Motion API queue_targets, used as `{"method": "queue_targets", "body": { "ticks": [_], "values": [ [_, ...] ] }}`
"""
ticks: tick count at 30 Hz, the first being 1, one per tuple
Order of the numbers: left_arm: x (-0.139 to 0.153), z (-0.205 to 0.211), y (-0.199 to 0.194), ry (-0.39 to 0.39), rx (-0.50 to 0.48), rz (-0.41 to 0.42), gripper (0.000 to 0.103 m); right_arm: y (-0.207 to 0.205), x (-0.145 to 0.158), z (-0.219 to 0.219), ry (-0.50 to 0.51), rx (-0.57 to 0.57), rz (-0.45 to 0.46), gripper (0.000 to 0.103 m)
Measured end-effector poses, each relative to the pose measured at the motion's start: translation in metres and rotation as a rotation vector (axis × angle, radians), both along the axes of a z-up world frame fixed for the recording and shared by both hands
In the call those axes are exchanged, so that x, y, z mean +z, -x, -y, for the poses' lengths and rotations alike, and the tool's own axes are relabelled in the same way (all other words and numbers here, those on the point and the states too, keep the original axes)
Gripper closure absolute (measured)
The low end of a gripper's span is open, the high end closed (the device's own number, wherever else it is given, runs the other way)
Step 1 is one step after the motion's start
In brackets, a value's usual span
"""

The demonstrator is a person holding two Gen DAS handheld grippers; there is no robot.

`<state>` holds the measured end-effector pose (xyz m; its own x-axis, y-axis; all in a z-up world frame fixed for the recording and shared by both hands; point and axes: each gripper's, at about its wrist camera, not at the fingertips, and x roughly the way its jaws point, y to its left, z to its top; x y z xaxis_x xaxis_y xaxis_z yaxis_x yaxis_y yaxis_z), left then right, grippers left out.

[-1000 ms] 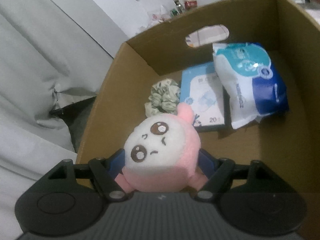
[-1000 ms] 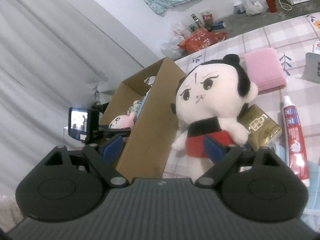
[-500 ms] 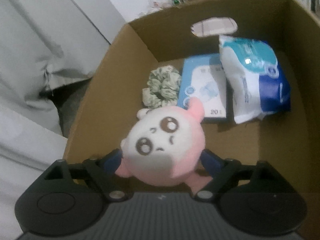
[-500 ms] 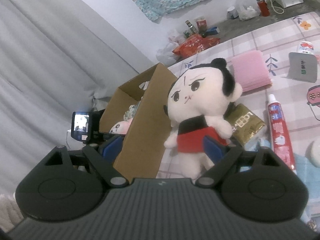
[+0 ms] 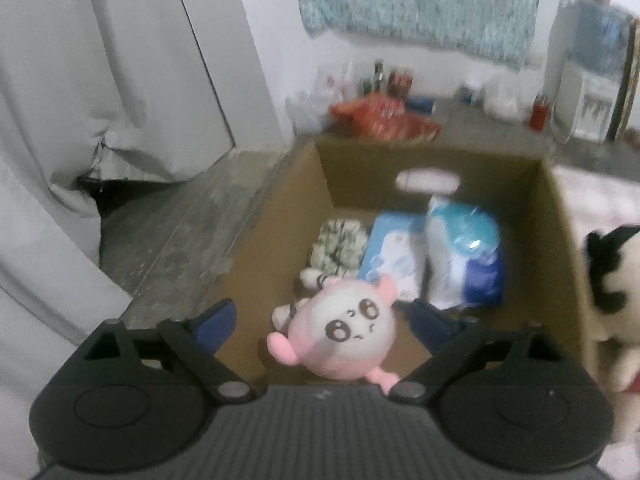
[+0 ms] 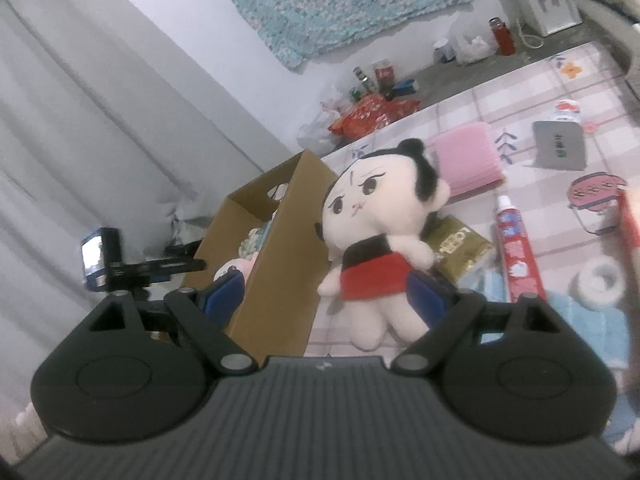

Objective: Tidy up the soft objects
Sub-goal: 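Lower the pink-and-white plush into the cardboard box and open the left gripper, then move both grippers back over the items on the bed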

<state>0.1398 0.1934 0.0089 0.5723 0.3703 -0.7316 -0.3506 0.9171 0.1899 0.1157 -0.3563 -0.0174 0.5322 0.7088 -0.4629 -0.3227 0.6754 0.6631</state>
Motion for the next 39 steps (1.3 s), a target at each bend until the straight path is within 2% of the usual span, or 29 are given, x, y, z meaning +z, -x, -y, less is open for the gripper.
{"method": "queue_targets", "body": {
  "ticks": [4,11,17,19,24,29,33,36,37,39],
  "values": [
    [0.020,0.016,0.027,0.042,-0.040,0.073,0.009,0.018,-0.001,0.013,0.018,-0.052,0.007,0.015],
    [0.045,0.077,0.074,0.174,-0.239,0.174,0.004,0.054,-0.017,0.044,0.068,-0.158,-0.020,0.015],
    [0.042,0.148,0.089,0.316,-0.430,0.185,0.004,0.082,-0.023,0.076,0.165,-0.229,-0.012,0.015],
    [0.036,0.171,0.092,0.343,-0.480,0.182,0.004,0.089,-0.021,0.085,0.189,-0.246,0.006,0.015],
    [0.014,0.231,0.085,0.374,-0.604,0.131,0.004,0.104,-0.023,0.101,0.241,-0.242,0.043,0.015],
    [-0.011,0.282,0.063,0.393,-0.656,0.062,0.004,0.102,-0.040,0.094,0.288,-0.213,0.035,0.015],
    [-0.027,0.314,0.039,0.333,-0.688,0.030,0.006,0.089,-0.051,0.081,0.323,-0.184,0.075,0.015],
    [-0.039,0.332,0.020,0.300,-0.720,0.005,0.007,0.073,-0.063,0.071,0.353,-0.175,0.110,0.022],
    [-0.047,0.341,0.009,0.289,-0.724,-0.011,0.009,0.066,-0.068,0.067,0.368,-0.169,0.117,0.028],
    [-0.058,0.353,-0.007,0.274,-0.727,-0.045,0.020,0.055,-0.077,0.062,0.387,-0.157,0.129,0.035]
  ]
}}
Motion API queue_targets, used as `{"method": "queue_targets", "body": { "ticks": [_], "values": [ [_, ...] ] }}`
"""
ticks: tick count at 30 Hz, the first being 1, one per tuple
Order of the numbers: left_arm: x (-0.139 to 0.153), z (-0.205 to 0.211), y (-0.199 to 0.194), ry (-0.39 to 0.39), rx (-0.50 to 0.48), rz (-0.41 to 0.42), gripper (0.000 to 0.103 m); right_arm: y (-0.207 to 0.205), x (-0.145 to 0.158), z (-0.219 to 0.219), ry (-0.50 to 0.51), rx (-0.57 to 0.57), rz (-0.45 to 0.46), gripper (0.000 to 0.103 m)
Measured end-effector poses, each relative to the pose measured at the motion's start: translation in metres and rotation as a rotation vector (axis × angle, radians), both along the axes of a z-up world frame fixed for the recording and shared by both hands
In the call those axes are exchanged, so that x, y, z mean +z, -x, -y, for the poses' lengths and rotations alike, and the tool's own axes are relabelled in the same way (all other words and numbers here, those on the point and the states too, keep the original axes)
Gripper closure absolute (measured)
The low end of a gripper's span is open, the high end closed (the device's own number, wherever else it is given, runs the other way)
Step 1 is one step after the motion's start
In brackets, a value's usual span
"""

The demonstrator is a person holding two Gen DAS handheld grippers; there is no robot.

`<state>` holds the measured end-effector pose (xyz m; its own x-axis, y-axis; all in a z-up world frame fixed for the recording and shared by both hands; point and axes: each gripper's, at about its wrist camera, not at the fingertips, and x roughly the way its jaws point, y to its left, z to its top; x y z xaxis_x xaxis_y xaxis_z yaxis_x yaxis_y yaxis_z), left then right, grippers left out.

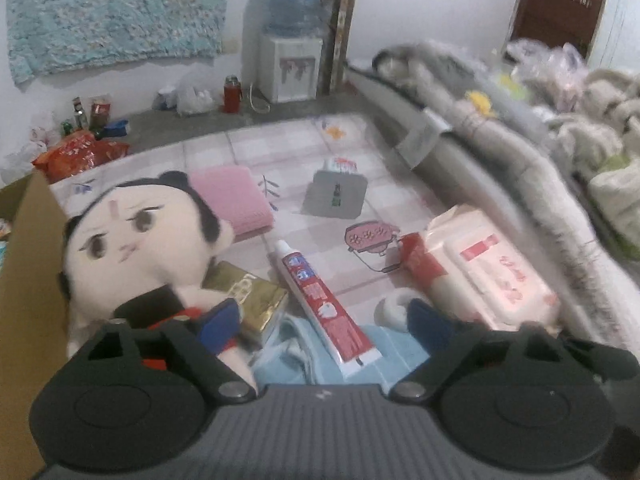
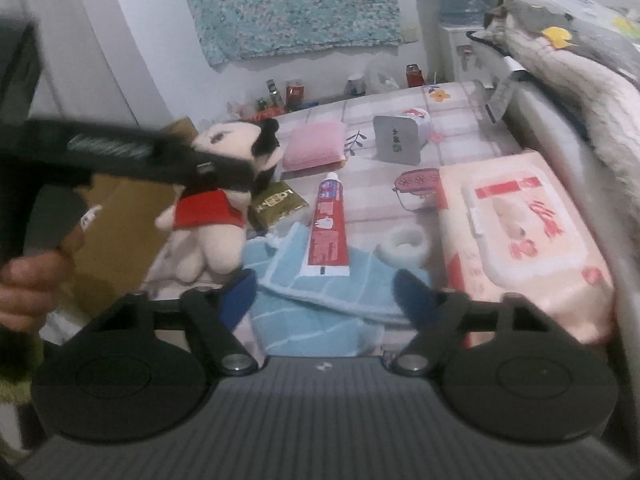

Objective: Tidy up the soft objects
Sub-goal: 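Move both grippers back over the items on the bed, then lower the left gripper onto the red toothpaste tube and close it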

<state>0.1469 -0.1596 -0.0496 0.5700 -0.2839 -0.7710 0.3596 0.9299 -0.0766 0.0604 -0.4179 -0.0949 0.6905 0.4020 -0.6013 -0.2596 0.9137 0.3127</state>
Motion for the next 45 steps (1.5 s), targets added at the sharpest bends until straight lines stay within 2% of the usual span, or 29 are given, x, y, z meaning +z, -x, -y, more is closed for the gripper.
{"method": "queue_targets", "body": {
  "ticks": [2,5,10,19,22,27,32,35,41,45],
  "values": [
    [-0.015,0.010,-0.018,-0.024,-0.003,-0.039,0.026,-0.010,-0.011,-0.005,0.013,0.015,-0.001,0.042],
    [-0.035,0.022,-0.042,-0.055,0.001,-0.097,0.033,-0.024,-0.025,-0.010,0.027,0.021,-0.008,0.044],
    [-0.064,0.034,-0.068,-0.125,0.023,-0.163,0.034,-0.038,-0.044,-0.010,0.009,0.023,-0.020,0.044],
    [-0.067,0.055,-0.077,-0.229,0.030,-0.138,0.036,-0.040,-0.051,-0.014,-0.005,0.053,0.013,0.044],
    [-0.068,0.061,-0.074,-0.276,0.025,-0.136,0.040,-0.038,-0.051,-0.014,-0.013,0.053,0.023,0.044],
    [-0.066,0.065,-0.065,-0.301,0.013,-0.153,0.042,-0.038,-0.051,-0.011,-0.040,0.050,0.037,0.044],
    [-0.073,0.076,-0.072,-0.358,0.013,-0.131,0.042,-0.039,-0.051,-0.008,-0.065,0.049,0.041,0.044],
    [-0.078,0.080,-0.075,-0.405,0.027,-0.098,0.058,-0.038,-0.052,-0.006,-0.070,0.050,0.048,0.044],
    [-0.075,0.075,-0.076,-0.371,0.054,-0.102,0.063,-0.035,-0.052,-0.005,-0.068,0.051,0.062,0.044],
    [-0.065,0.064,-0.072,-0.301,0.076,-0.126,0.067,-0.035,-0.052,-0.004,-0.076,0.051,0.062,0.044]
  ]
}}
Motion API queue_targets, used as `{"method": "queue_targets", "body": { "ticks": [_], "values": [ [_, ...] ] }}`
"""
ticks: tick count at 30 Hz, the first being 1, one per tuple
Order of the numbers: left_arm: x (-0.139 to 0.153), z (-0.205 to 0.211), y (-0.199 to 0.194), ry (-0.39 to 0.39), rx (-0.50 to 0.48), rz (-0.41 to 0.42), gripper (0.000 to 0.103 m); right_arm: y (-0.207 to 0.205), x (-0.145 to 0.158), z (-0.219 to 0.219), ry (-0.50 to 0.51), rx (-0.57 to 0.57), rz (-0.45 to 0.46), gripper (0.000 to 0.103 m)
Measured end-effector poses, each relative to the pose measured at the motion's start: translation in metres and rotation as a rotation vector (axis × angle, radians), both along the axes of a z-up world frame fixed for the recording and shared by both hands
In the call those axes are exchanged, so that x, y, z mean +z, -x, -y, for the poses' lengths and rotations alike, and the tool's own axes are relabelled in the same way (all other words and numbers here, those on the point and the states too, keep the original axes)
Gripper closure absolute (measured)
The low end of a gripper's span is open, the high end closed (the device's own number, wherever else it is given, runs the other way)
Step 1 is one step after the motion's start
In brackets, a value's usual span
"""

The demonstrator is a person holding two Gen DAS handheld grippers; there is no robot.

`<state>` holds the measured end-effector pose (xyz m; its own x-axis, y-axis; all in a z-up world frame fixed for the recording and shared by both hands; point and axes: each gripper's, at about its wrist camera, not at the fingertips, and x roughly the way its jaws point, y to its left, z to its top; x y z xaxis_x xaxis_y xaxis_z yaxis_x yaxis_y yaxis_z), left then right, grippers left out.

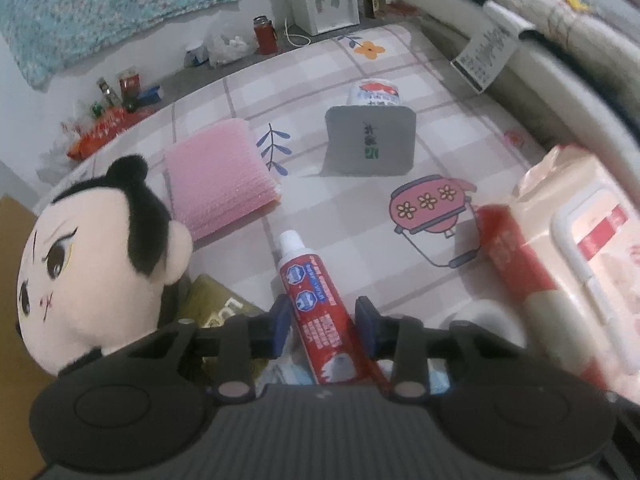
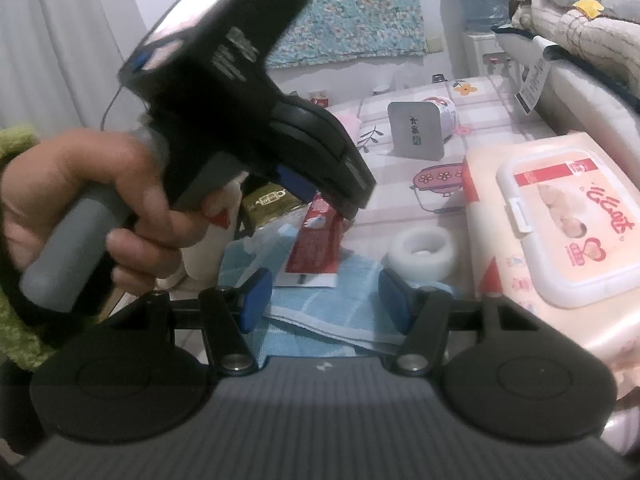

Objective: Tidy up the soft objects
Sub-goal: 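Lower the left gripper onto the red toothpaste tube and close it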

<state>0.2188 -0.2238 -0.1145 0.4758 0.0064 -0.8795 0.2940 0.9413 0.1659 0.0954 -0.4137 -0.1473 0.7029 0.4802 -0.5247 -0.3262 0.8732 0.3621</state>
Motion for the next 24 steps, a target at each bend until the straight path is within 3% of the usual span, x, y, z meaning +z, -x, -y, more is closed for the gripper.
{"method": "queue_targets", "body": {
  "ticks": [12,18,19,21,24],
  "values": [
    [0.060,-0.050,0.048,0.196,0.033,0.076,0.071,0.003,0.000,0.000,0.006,0.010,-0.001,0.044],
    [0.074,-0.080,0.078,0.268,0.053,0.090,0.072,0.013,0.004,-0.001,0.021,0.015,0.005,0.044],
    [0.074,-0.083,0.083,0.275,0.051,0.095,0.073,0.014,0.004,-0.002,0.029,0.018,0.002,0.044],
    [0.074,-0.087,0.092,0.266,0.046,0.109,0.099,0.017,0.003,-0.003,0.041,0.018,-0.019,0.044],
    [0.073,-0.092,0.101,0.277,0.030,0.125,0.102,0.023,0.003,-0.004,0.067,0.015,-0.053,0.044]
  ]
}}
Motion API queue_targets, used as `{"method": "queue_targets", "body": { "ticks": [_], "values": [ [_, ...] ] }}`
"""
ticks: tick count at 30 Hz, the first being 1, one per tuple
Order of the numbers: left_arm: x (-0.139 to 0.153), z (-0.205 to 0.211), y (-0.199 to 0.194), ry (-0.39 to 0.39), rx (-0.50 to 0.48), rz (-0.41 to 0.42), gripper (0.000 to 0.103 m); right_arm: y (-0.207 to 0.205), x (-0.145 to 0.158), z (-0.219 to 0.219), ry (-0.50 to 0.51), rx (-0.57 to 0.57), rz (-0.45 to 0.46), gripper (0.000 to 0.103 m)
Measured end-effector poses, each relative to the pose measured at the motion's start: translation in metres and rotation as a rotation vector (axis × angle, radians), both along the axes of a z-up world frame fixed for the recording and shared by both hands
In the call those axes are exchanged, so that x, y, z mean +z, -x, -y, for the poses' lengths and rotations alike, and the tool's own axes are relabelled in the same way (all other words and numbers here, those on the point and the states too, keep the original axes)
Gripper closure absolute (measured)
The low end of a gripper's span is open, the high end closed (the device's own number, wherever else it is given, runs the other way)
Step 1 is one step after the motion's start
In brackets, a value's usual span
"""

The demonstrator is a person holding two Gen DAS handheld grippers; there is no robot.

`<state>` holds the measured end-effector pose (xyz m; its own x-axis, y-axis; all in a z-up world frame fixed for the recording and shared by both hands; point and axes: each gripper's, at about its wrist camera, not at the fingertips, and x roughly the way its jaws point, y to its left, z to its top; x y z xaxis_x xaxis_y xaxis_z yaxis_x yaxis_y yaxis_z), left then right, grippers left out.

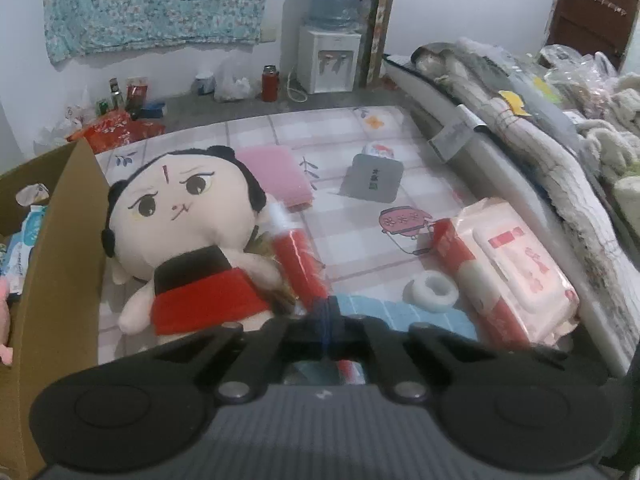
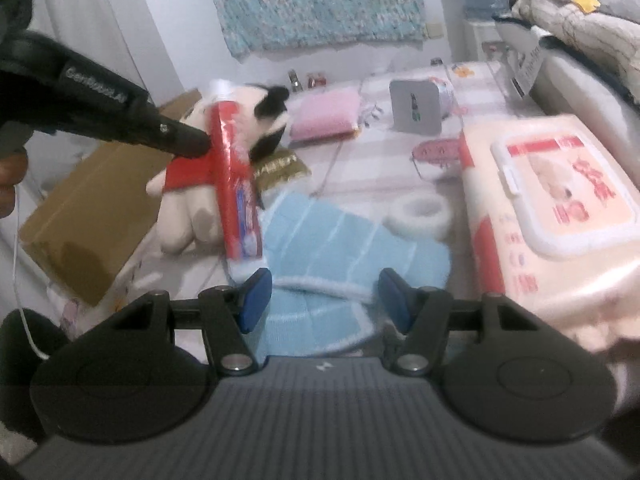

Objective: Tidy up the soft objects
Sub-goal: 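Lower the left gripper onto the red toothpaste tube and close it, then grasp the light-blue towel with the right gripper while the left holds the toothpaste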

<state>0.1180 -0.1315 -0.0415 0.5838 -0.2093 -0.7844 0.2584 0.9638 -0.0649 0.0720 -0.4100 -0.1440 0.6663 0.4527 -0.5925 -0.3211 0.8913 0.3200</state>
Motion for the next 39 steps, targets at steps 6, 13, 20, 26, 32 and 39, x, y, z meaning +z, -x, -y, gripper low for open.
{"method": "queue_targets", "body": {
  "ticks": [6,13,20,26,32,39],
  "values": [
    [-0.013,-0.007,0.002,0.057,-0.024,-0.053,0.099,0.018,0.008,0.002,0.063,-0.029,0.020,0.044],
    [-0.008,-0.023,0.001,0.149,-0.016,-0.042,0.063,0.013,0.030,-0.006,0.061,-0.005,0.067,0.044],
    [-0.011,-0.045,-0.007,0.189,0.057,-0.059,0.066,-0.030,0.035,-0.033,-0.034,0.042,0.075,0.044],
    [-0.018,-0.058,-0.019,0.211,0.095,-0.076,0.067,-0.075,0.015,-0.062,-0.078,0.068,-0.013,0.050],
    [-0.034,-0.072,-0.030,0.241,0.140,-0.130,0.069,-0.098,-0.001,-0.075,-0.103,0.081,-0.075,0.060],
    [-0.038,-0.083,-0.028,0.272,0.176,-0.145,0.068,-0.104,-0.002,-0.079,-0.107,0.069,-0.105,0.070]
  ]
}}
